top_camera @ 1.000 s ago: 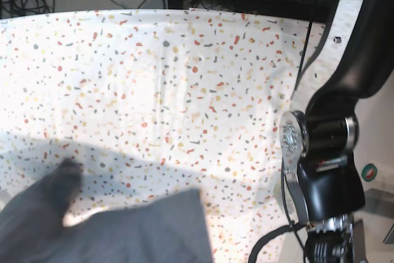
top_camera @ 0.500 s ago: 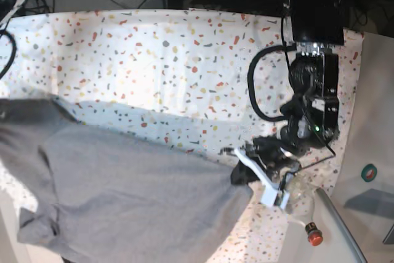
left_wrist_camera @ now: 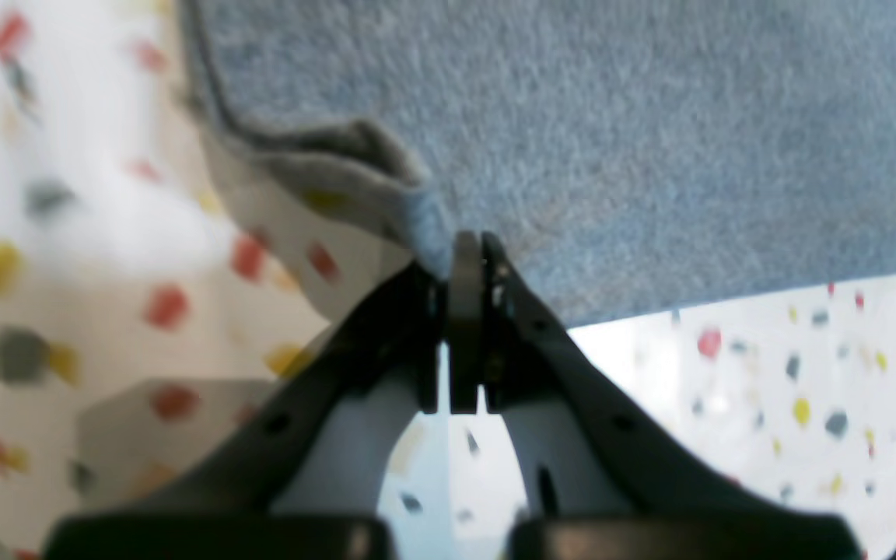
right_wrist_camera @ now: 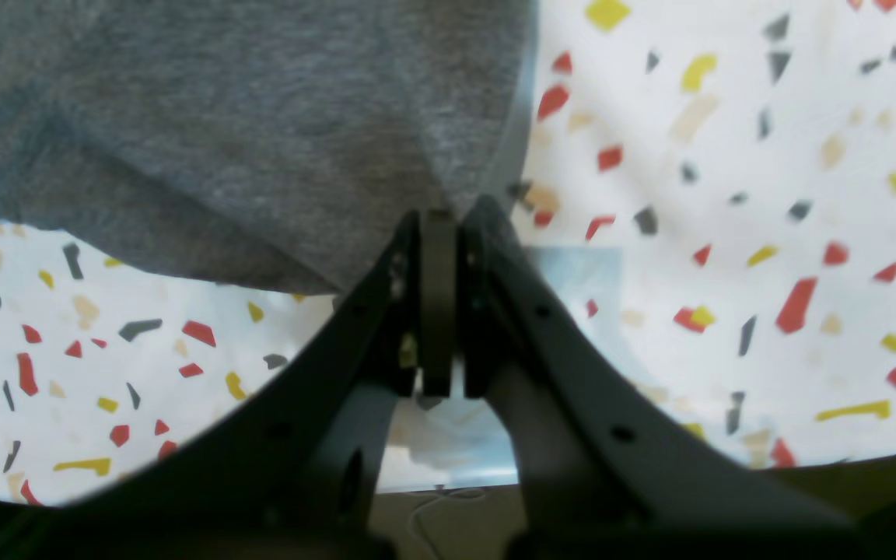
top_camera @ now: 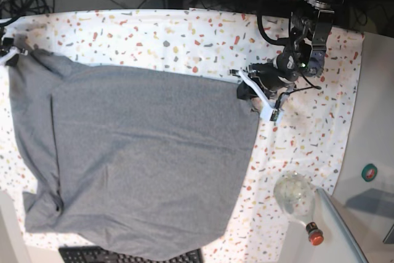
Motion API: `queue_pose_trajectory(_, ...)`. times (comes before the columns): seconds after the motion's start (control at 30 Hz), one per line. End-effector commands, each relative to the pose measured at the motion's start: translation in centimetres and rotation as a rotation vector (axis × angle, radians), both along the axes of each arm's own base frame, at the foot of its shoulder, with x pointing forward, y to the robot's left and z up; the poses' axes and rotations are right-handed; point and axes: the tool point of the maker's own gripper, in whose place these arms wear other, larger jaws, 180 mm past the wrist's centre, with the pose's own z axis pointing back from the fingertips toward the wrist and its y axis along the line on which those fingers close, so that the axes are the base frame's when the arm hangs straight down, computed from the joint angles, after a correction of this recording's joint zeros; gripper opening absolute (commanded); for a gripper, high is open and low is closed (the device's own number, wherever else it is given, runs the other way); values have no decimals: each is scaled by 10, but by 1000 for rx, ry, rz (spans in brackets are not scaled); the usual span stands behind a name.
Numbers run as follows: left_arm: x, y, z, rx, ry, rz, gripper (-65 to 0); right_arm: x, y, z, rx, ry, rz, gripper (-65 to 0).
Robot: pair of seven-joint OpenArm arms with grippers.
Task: Layout the t-shirt on the table in an organized manner, then fold the t-shirt properly
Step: 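Lift the shirt with both grippers and swing it flat across the table, then pull the held shirt corners apart to spread the shirt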
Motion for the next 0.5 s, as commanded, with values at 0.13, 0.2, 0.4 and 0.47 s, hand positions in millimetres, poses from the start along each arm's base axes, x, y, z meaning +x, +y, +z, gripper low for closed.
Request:
queue_pose_trajectory(0.13, -5, 8, 3, 5, -17, 7, -650, 13, 4, 22, -43, -73, 30, -650)
queue_pose_trajectory(0.2, -7, 8, 2, 6, -12, 6, -650, 15, 8, 31, -63, -88, 47, -650)
queue_pose_trajectory(0.4, -2, 19, 4, 11, -22, 39, -650, -6, 25, 21, -29, 66, 63, -650)
queue_pose_trajectory(0.47, 3, 33, 8, 16, -36, 81, -650, -18, 30, 17, -10, 139, 75, -650)
